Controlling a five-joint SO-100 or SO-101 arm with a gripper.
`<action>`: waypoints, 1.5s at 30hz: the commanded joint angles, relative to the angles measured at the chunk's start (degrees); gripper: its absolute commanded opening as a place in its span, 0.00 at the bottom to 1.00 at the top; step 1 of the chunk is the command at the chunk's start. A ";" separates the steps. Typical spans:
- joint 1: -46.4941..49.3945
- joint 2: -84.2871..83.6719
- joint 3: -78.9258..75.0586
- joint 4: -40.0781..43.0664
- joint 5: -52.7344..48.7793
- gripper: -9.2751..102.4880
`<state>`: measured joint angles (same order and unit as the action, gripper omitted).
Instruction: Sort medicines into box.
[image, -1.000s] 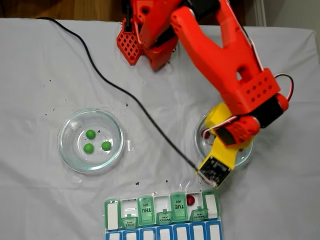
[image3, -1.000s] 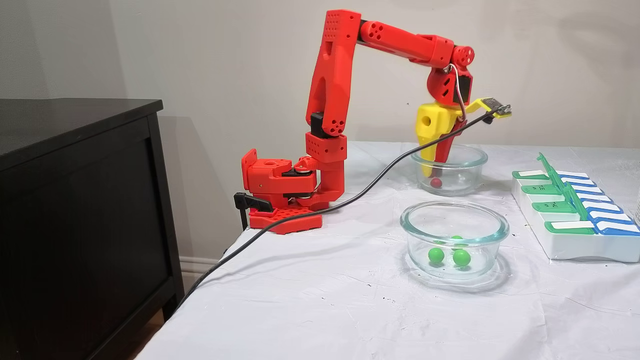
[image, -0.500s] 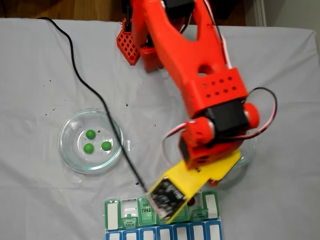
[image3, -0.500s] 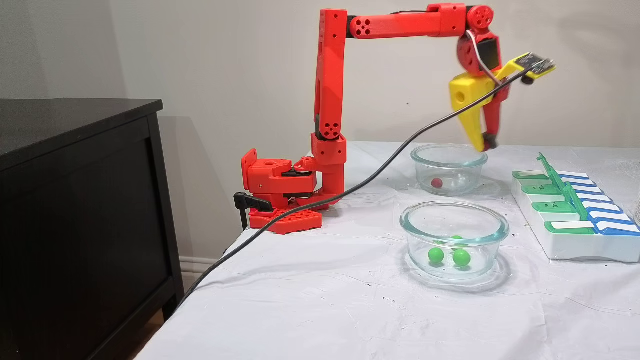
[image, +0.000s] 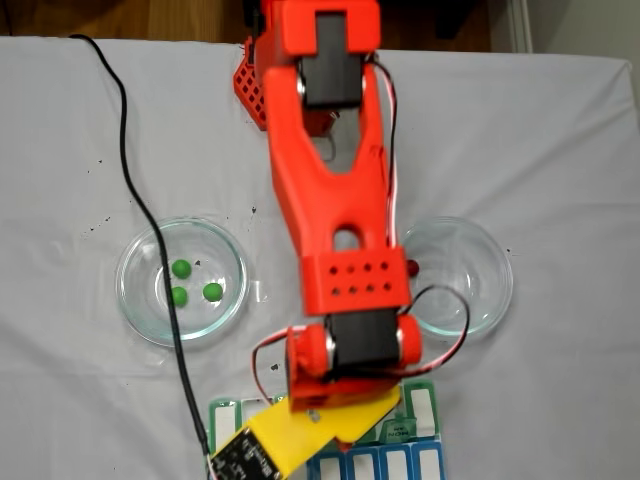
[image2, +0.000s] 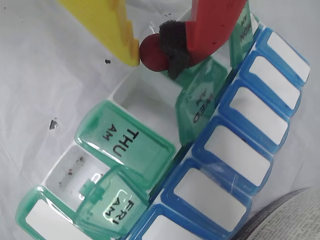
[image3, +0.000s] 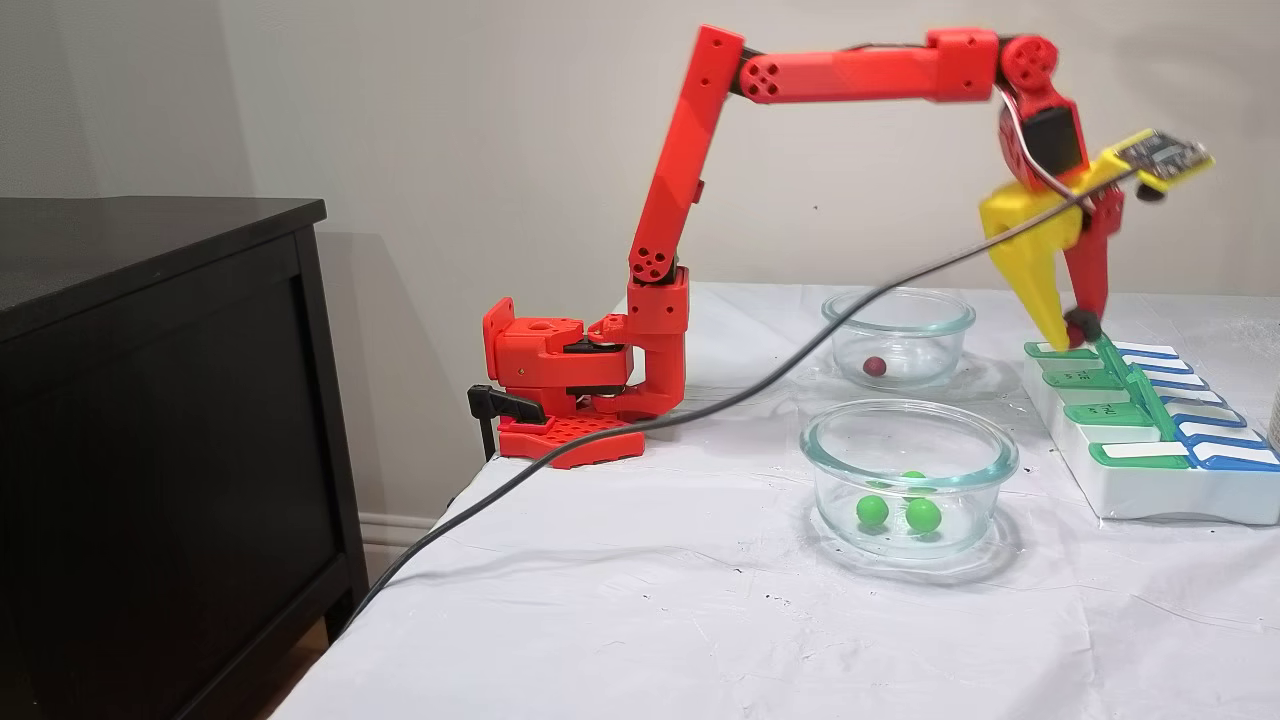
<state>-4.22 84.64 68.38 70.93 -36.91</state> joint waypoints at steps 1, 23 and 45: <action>0.97 -1.14 -12.83 2.02 -2.72 0.08; -0.88 4.92 -11.16 7.03 0.88 0.26; -28.65 26.02 18.54 16.26 10.37 0.08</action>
<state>-31.64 105.47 85.78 88.95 -27.25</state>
